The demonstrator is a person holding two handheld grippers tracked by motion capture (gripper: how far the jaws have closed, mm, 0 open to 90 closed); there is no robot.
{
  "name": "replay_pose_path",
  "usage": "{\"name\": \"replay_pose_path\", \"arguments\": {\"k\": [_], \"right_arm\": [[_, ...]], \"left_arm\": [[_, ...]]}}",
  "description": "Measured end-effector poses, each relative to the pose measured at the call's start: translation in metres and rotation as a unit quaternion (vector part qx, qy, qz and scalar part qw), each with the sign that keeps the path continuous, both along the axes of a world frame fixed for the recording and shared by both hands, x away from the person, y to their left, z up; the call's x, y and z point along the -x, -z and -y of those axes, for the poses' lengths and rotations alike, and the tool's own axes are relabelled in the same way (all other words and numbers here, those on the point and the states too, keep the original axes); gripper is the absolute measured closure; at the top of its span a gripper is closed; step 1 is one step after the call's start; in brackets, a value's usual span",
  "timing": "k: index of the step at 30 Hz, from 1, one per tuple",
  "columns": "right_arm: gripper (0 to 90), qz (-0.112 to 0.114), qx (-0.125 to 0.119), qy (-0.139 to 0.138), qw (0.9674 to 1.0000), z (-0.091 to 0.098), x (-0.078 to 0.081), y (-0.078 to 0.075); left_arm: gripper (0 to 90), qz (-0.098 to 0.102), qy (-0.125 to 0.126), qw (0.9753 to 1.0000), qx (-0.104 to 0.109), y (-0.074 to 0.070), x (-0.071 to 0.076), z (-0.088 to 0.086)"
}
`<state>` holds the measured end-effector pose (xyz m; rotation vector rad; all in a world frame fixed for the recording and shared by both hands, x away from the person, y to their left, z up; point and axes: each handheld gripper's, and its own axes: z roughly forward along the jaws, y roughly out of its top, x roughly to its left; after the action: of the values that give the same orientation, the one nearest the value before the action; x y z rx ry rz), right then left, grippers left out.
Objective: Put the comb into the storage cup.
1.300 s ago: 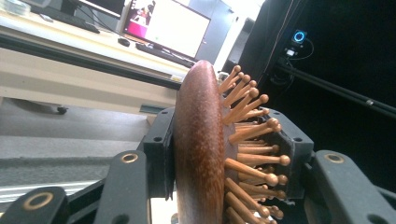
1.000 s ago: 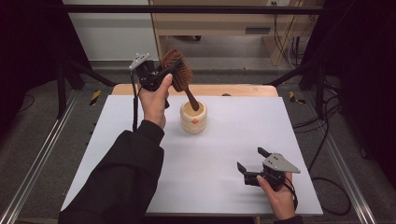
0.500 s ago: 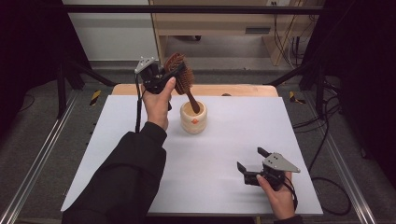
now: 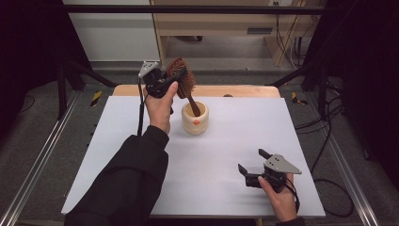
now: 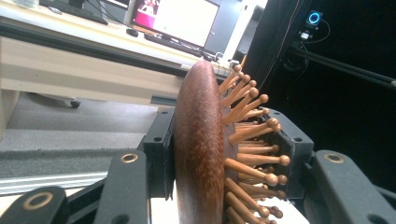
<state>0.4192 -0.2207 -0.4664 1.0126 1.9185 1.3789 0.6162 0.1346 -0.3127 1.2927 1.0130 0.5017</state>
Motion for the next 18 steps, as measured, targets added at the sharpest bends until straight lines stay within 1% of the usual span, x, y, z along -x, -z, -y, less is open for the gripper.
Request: {"name": "replay_pose_path", "arguments": {"k": [3,12,18], "right_arm": [[5.5,0.001,0.000,-0.001,1.0000,0.000,0.000,0.000],[5.4,0.000,0.000,-0.001,1.0000,0.000,0.000,0.000],[5.4,0.000,0.000,-0.002,1.0000,-0.001,0.000,0.001]], "left_arm": [[50.2,-0.001,0.000,1.0000,0.001,0.002,-0.001,0.000],[50.2,-0.009,0.004,0.9999,-0.004,0.011,-0.003,0.000],[50.2,-0.012,0.002,0.9999,-0.004,0.015,-0.003,-0.002]]}}
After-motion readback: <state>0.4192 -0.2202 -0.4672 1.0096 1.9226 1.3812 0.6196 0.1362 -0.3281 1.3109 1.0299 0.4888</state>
